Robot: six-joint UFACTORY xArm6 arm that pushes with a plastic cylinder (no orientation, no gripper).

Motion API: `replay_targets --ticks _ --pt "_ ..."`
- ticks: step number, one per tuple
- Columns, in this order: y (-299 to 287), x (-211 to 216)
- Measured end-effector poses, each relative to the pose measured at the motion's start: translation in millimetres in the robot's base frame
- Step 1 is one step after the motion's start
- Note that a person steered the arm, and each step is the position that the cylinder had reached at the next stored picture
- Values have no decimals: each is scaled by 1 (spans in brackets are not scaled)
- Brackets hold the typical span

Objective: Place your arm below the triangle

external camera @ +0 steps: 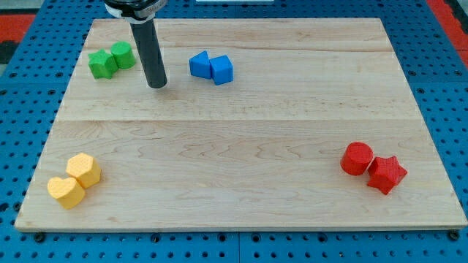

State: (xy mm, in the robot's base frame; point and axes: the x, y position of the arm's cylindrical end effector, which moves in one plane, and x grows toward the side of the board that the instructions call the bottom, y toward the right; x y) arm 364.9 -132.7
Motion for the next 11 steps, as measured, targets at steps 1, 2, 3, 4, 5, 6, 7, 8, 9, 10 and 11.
replay_targets --ticks 1,2,3,4,5,6,7,8,9,10,11 --pt "-1 0" --pt "-1 0" --pt "-1 -1" --pt "-1 -1" --pt "-1 -1" --pt "0 -1" --pt "3 1" --pt "13 7" --pt "46 20" --pt "78 29" --pt "57 45"
